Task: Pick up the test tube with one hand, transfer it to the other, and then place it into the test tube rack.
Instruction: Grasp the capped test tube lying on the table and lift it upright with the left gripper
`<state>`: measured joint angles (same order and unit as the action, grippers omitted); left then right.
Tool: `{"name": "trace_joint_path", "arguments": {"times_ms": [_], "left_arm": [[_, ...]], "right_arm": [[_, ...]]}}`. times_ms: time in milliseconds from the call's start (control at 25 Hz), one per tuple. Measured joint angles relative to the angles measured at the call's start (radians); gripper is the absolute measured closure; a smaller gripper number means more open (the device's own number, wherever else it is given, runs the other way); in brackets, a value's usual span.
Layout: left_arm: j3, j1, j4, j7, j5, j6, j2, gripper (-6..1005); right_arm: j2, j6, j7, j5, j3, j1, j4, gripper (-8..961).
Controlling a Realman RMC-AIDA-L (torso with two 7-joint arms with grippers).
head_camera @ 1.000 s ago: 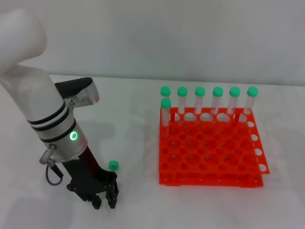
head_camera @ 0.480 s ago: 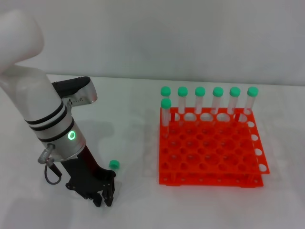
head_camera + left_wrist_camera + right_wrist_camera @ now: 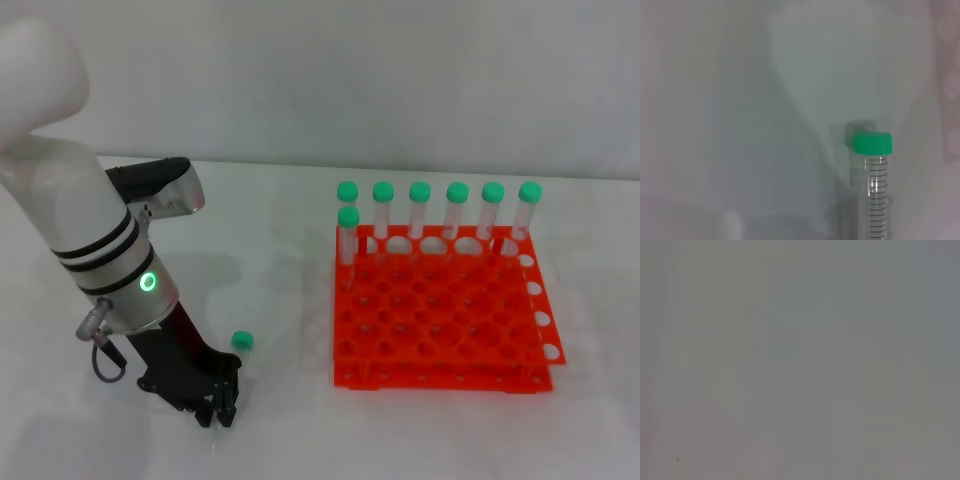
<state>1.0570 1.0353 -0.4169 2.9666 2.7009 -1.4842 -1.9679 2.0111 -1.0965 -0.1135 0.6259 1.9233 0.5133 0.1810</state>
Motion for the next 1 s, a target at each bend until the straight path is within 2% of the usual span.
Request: {"name": "trace_joint_path", "arguments": {"times_ms": [360, 600, 840, 1000], "left_arm": [[0.000, -0.013, -0.053, -0.024, -0.001, 0.001, -0.006, 813], [0.000, -0.099, -0.228, -0.073, -0.004, 0.042, -0.047, 814], [-0.006, -0.205, -0.315, -0.216, -0.055, 0.247, -0.089, 814], [-0.006, -0.245, -0.341, -0.277, -0.111, 0.321, -0.095, 814]], "right_arm": [[0.000, 0.000, 0.000, 0.000, 0.000, 0.005, 0.000, 317], [-0.001, 0.000, 0.000, 0.000, -0.001, 0.008, 0.003, 320], [-0.001, 0.000, 0.000, 0.002, -0.001, 0.019, 0.003, 322], [-0.001, 0.000, 0.000, 0.005, -0.001, 0.023, 0.007, 324]]}}
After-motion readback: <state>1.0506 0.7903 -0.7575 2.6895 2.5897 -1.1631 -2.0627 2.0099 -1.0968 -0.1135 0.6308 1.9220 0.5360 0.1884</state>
